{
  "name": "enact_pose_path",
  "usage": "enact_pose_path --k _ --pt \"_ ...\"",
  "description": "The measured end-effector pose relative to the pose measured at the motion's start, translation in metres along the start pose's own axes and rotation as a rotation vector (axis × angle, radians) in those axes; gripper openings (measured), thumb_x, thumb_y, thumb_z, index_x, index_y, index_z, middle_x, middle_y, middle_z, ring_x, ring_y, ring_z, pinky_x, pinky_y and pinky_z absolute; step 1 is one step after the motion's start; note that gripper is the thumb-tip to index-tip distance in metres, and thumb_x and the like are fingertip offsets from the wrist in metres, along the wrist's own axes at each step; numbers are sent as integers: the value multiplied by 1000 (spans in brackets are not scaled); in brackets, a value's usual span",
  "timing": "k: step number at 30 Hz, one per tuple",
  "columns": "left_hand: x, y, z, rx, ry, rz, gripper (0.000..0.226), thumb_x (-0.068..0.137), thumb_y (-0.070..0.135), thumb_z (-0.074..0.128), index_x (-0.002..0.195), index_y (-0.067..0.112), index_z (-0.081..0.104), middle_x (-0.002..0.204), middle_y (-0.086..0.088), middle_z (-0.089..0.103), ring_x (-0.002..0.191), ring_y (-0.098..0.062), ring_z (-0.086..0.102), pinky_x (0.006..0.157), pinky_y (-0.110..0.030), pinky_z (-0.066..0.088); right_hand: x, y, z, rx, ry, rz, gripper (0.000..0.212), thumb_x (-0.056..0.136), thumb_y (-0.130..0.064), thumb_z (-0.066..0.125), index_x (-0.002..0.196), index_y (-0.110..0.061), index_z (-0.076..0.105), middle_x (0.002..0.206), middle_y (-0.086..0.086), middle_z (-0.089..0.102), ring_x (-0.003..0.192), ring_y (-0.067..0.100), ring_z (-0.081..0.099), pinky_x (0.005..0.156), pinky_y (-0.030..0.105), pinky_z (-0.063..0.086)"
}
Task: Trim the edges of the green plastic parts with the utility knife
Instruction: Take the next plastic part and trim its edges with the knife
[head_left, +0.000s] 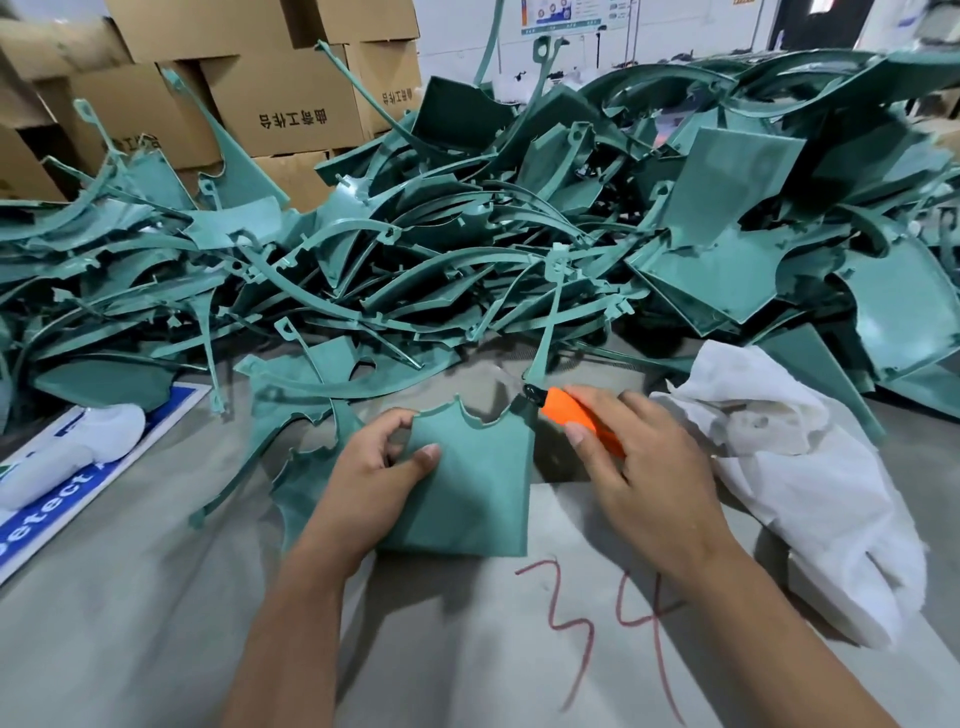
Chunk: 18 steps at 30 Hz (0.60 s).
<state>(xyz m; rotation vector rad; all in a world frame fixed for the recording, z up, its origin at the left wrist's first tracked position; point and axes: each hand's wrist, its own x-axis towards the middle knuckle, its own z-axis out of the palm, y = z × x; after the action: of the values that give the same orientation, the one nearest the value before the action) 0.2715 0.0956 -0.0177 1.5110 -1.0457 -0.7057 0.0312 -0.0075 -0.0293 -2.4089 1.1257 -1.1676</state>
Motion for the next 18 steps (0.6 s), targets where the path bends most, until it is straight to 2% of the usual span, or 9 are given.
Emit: enact_pose_path --k 3,5,9,13,16,18 --pt "2 -2 -1 26 82 -5 24 97 5 67 112 22 68 109 -8 75 104 -29 71 93 -53 57 -1 -3 2 -80 -79 -36 42 101 -43 59 143 -35 62 93 -8 52 85 17 50 69 36 47" --pt "4 -2 -2 36 106 -12 27 96 8 69 121 15 64 118 -12 71 112 -34 68 100 -59 52 -2 -6 1 -98 -71 -56 43 94 -39 72 136 -37 67 89 -11 54 78 14 51 63 31 46" --pt "4 -1 -4 61 98 -5 32 94 12 71 125 15 64 118 -13 71 110 -36 68 99 -59 52 -2 -8 1 -104 -51 -71 45 91 -38 78 134 -38 68 88 -13 56 69 14 52 56 29 46" --pt "3 -2 -6 65 84 -9 30 96 7 69 124 16 65 117 -13 72 109 -37 68 97 -59 53 -2 -6 0 -116 -61 -54 43 95 -41 71 138 -38 66 89 -14 56 71 15 53 57 32 48" --pt "0 2 -4 55 86 -4 27 96 3 67 119 16 67 109 -11 76 102 -33 73 93 -59 56 1 2 -3 -152 -11 -12 44 98 -41 67 140 -30 66 88 -11 53 72 15 50 58 32 43" --pt "0 3 -4 48 93 -15 27 96 1 66 118 16 68 106 -9 77 98 -32 74 91 -58 57 3 4 -5 -165 16 29 44 99 -41 64 141 -27 66 90 -7 56 74 16 52 59 34 47"
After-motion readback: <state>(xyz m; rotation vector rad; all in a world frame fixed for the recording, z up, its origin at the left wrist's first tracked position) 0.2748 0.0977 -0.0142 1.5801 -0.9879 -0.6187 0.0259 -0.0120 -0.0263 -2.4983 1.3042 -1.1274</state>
